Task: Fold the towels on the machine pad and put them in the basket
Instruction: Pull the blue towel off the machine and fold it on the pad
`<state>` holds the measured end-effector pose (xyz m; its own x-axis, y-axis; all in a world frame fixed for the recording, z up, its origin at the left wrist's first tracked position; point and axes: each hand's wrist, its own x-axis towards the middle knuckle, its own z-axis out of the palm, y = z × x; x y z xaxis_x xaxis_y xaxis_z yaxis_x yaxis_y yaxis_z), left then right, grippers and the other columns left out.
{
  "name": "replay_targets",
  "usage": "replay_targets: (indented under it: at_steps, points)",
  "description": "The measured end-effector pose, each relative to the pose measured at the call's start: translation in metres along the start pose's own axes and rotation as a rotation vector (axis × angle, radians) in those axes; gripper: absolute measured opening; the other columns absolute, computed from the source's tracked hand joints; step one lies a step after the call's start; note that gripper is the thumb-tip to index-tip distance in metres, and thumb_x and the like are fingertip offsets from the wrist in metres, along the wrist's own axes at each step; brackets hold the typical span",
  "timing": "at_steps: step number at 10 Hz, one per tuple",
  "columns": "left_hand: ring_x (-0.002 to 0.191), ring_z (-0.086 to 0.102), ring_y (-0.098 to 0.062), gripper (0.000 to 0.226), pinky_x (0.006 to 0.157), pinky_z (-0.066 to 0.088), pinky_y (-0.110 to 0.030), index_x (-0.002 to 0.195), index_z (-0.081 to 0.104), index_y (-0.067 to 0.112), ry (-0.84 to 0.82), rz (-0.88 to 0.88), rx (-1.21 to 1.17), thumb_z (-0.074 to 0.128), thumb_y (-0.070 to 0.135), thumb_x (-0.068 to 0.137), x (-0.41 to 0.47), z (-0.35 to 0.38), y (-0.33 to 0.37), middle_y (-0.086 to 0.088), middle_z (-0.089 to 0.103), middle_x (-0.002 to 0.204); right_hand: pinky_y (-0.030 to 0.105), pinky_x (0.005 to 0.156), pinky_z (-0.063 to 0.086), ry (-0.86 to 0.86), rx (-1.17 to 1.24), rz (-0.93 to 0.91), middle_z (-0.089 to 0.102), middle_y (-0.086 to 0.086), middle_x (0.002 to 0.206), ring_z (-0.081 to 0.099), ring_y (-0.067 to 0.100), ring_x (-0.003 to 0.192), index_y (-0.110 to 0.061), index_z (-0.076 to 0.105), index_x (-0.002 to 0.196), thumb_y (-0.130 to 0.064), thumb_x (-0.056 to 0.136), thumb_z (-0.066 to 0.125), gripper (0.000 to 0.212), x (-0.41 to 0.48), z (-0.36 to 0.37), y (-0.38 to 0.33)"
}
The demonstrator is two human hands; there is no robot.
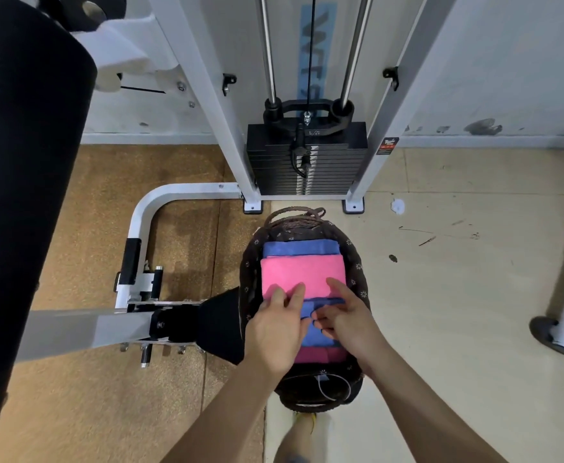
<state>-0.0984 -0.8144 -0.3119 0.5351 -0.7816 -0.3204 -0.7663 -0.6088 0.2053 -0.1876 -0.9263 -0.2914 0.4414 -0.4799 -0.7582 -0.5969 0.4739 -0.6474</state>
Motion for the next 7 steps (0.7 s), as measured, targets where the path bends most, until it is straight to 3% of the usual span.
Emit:
replay_targets:
  at_steps: [1,2,3,4,5,6,7]
  points:
    - [0.089,0.062,-0.026,0.061,0.064,0.054,-0.034,0.142,0.043,0.027,-0.003,-0.023,-0.012,0.063,0.044,0.087,0.003,0.005,0.000,-0.009,0.055,0.114,0.027,0.058,0.044,-0.001,0.146,0.045,0.064,0.017,0.079,0.054,0.022,0.069,-0.024,0.048,0.133,0.009,0.087,0.048,0.056,-0.003,0.001,-0.001]
    - [0.100,0.058,-0.024,0.056,0.078,0.052,-0.034,0.146,0.035,0.031,-0.033,-0.037,-0.082,0.053,0.042,0.094,0.005,0.005,-0.003,-0.005,0.047,0.121,0.034,0.068,0.046,0.071,0.235,0.048,0.066,0.016,0.084,0.055,0.023,0.074,-0.019,0.056,0.126,0.006,0.089,0.048,0.046,-0.005,-0.002,0.001]
    - [0.088,0.063,-0.024,0.049,0.069,0.056,-0.034,0.133,0.053,0.028,0.056,-0.026,-0.139,0.065,0.022,0.086,0.001,0.001,-0.008,-0.004,0.053,0.113,0.036,0.075,0.049,0.114,0.242,0.024,0.064,0.010,0.086,0.055,0.021,0.077,-0.018,0.056,0.128,0.004,0.089,0.047,0.046,-0.008,-0.002,0.005]
    - [0.076,0.063,-0.021,0.049,0.052,0.053,-0.030,0.119,0.062,0.024,0.080,-0.048,-0.102,0.075,0.013,0.073,-0.010,0.003,-0.012,-0.002,0.058,0.101,0.046,0.093,0.050,0.141,0.160,0.008,0.061,0.004,0.082,0.055,0.018,0.079,-0.018,0.053,0.134,0.003,0.089,0.047,0.050,-0.006,0.001,0.010]
    - [0.078,0.062,-0.020,0.045,0.055,0.048,-0.028,0.127,0.057,0.027,0.030,-0.110,-0.086,0.066,0.020,0.083,-0.014,0.007,-0.013,-0.001,0.055,0.106,0.049,0.096,0.048,0.103,0.154,0.031,0.057,0.007,0.083,0.052,0.019,0.080,-0.019,0.050,0.136,0.004,0.088,0.047,0.053,-0.007,0.000,0.007]
    - [0.074,0.062,-0.019,0.037,0.051,0.041,-0.026,0.123,0.058,0.028,0.032,-0.129,-0.115,0.060,0.020,0.086,-0.011,-0.001,-0.011,-0.001,0.055,0.106,0.035,0.080,0.050,0.015,0.188,0.058,0.058,0.006,0.088,0.052,0.018,0.082,-0.025,0.052,0.132,0.002,0.087,0.049,0.052,-0.014,-0.007,-0.002]
    - [0.063,0.061,-0.018,0.028,0.047,0.039,-0.022,0.116,0.062,0.025,0.115,-0.132,-0.244,0.060,0.021,0.089,-0.015,-0.011,-0.014,0.001,0.057,0.100,0.031,0.073,0.048,-0.027,0.173,0.010,0.065,0.015,0.093,0.054,0.020,0.081,-0.023,0.057,0.128,0.004,0.089,0.048,0.048,-0.028,-0.016,-0.013]
